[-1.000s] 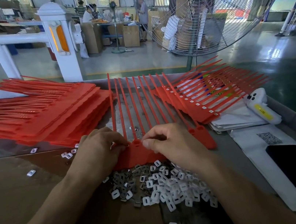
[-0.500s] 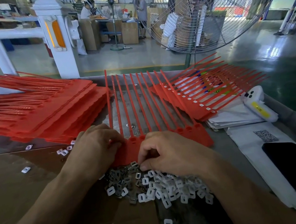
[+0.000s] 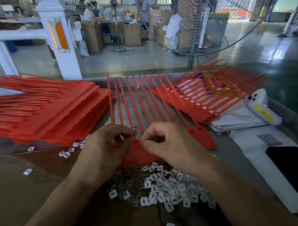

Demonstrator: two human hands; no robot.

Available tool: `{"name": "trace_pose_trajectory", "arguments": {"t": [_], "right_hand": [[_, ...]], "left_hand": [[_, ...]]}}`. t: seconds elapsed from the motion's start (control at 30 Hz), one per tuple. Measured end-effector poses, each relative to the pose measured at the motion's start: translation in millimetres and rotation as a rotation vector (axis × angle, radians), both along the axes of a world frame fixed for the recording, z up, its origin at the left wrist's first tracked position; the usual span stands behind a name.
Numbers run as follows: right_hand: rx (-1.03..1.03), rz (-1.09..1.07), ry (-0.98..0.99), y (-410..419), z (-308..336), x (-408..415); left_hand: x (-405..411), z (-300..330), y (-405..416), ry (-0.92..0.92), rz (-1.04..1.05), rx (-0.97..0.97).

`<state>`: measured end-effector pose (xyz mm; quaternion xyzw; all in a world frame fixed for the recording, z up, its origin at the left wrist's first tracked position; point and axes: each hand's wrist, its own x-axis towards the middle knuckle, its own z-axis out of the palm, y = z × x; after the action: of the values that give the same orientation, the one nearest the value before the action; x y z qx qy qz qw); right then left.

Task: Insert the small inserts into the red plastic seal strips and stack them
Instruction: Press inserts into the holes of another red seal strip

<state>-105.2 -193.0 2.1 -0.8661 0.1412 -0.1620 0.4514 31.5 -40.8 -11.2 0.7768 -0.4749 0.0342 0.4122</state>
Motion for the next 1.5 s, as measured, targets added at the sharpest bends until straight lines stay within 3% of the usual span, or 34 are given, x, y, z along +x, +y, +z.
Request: {"name": "trace_pose_trajectory", "arguments": {"t": [0.23, 0.67, 0.83, 1.03, 1.5], "right_hand": [[0.428, -0.115, -0.030, -3.8, -2.4, 4.8], [0.390, -0.124, 0.052, -3.7, -4.7, 9.1], [0.276, -0.229, -0.057, -7.0, -3.8, 5.9], [0.175, -0.230, 0.028, -6.4, -1.6, 5.9], [0.169, -0.222, 0.045, -6.9, -4.3, 6.9]], "left_hand": [[-9.6, 1.8, -2.9, -0.039, -0.036, -0.101], [-7.7, 7.4, -3.0, -0.327, -0.084, -0.032], [6.1, 3.9, -0.2, -0.185, 0.093, -0.037], [6.5, -0.5, -2.9, -0.060, 0.161, 0.092], [7.7, -10.5, -22.0, -0.120, 0.224, 0.229]]}}
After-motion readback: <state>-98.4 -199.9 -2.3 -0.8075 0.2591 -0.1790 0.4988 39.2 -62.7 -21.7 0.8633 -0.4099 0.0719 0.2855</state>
